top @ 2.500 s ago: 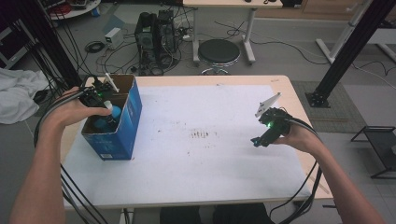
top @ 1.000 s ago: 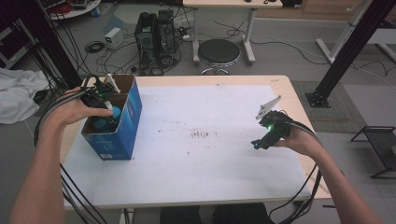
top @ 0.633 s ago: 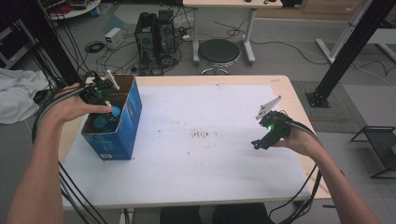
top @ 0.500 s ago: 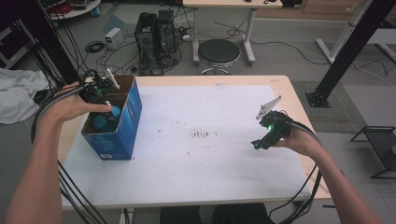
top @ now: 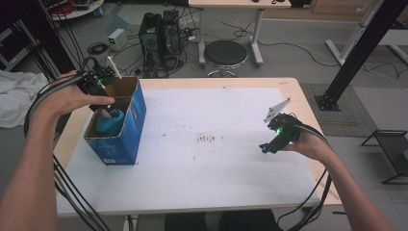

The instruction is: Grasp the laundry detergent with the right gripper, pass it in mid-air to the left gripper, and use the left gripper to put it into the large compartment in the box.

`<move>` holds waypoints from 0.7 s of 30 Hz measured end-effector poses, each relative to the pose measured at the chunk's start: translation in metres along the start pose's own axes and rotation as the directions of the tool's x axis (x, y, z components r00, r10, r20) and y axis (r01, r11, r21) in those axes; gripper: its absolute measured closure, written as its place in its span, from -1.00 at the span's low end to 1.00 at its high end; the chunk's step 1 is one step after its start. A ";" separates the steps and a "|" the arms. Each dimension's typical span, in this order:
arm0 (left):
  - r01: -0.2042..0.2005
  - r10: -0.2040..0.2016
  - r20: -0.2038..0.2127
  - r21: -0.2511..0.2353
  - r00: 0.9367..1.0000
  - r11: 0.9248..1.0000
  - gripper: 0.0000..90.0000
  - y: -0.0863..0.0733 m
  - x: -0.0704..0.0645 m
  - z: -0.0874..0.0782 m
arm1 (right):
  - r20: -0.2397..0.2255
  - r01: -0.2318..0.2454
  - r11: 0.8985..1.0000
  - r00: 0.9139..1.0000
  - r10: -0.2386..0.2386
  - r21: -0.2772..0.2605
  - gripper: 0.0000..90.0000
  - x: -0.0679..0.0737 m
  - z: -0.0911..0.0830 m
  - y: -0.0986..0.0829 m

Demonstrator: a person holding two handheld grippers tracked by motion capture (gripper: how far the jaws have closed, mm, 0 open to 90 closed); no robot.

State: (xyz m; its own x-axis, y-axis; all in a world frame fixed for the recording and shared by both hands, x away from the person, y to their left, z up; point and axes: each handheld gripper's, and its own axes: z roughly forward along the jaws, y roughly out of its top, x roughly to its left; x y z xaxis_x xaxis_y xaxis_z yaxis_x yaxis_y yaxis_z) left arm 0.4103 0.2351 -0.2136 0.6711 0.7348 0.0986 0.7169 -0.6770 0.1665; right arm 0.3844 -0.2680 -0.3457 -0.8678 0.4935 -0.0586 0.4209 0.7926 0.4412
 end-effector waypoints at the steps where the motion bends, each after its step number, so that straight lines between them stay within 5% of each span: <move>1: -0.018 0.018 -0.008 -0.001 1.000 1.000 -0.29 0.003 -0.002 -0.004 | 0.003 0.008 1.000 1.000 -0.008 -0.003 -0.73 -0.001 0.000 0.000; 8: -0.085 0.085 -0.004 -0.046 0.996 0.995 -0.29 0.023 -0.021 -0.024 | 0.011 0.005 1.000 1.000 -0.005 -0.010 -0.73 0.000 -0.003 0.002; 13: -0.157 0.157 0.004 -0.061 0.988 0.986 -0.29 0.044 -0.045 -0.030 | 0.014 0.007 1.000 1.000 -0.007 -0.014 -0.73 0.001 -0.002 0.003; 16: -0.216 0.218 0.015 -0.071 0.976 0.974 -0.29 0.059 -0.059 -0.029 | 0.012 0.004 1.000 1.000 -0.004 -0.012 -0.73 0.002 -0.002 0.004; 21: -0.245 0.248 0.042 -0.072 0.968 0.967 -0.35 0.083 -0.077 -0.014 | 0.018 0.013 1.000 1.000 -0.013 -0.009 -0.73 0.002 -0.003 0.006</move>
State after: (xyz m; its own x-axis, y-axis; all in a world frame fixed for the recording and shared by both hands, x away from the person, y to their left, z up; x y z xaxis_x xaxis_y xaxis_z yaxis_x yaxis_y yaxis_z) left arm 0.4150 0.1232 -0.1934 0.8354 0.5412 0.0960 0.5149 -0.8317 0.2075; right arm 0.3844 -0.2635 -0.3402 -0.8685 0.4893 -0.0801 0.4071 0.7959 0.4481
